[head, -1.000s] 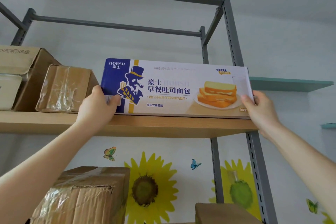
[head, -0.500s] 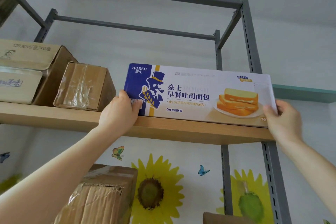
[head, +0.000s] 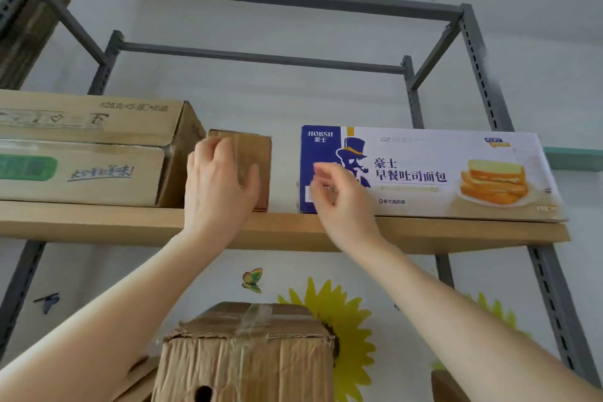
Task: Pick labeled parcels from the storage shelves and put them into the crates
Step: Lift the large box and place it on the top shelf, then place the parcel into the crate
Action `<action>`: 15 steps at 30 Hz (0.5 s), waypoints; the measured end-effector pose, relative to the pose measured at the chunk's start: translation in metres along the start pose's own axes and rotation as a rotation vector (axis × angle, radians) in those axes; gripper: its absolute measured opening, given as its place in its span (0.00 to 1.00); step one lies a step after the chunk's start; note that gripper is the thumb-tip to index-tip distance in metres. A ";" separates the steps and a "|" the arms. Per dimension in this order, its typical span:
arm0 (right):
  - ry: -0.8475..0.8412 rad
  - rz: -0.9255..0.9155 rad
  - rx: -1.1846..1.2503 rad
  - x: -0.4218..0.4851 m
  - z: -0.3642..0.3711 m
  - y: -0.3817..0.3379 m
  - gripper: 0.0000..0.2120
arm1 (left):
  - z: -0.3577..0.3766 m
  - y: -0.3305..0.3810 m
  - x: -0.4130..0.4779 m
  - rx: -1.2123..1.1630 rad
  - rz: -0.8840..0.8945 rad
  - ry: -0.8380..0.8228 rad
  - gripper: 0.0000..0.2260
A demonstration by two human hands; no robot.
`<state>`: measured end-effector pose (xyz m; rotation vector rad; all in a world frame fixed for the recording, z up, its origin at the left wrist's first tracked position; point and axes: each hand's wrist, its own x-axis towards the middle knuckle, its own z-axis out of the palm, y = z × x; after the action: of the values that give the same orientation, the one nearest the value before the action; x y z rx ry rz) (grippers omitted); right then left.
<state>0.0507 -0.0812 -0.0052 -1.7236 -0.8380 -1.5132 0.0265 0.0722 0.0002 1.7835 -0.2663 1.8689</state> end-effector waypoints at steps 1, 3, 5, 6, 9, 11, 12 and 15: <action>-0.011 0.037 0.011 0.007 0.017 -0.013 0.16 | -0.005 -0.010 0.006 -0.022 -0.037 -0.022 0.23; -0.055 0.162 0.016 0.021 0.044 -0.035 0.20 | -0.009 -0.028 0.016 -0.065 -0.128 -0.125 0.22; -0.110 0.325 0.001 0.033 0.061 -0.050 0.24 | -0.008 -0.039 0.022 -0.135 -0.197 -0.261 0.18; -0.109 0.405 0.016 0.037 0.066 -0.056 0.24 | -0.008 -0.043 0.024 -0.183 -0.222 -0.329 0.16; -0.019 0.569 0.104 0.044 0.072 -0.070 0.24 | -0.013 -0.054 0.026 -0.323 -0.243 -0.420 0.11; 0.048 0.613 0.130 0.047 0.070 -0.081 0.26 | -0.021 -0.060 0.026 -0.450 -0.259 -0.399 0.10; 0.071 0.624 0.129 0.049 0.067 -0.087 0.26 | -0.026 -0.061 0.024 -0.527 -0.273 -0.381 0.10; 0.070 0.639 0.131 0.051 0.057 -0.108 0.27 | -0.044 -0.064 0.018 -0.741 -0.352 -0.295 0.10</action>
<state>-0.0017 0.0277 0.0487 -1.6182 -0.2888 -1.0504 0.0210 0.1521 -0.0015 1.4436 -0.6153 1.0557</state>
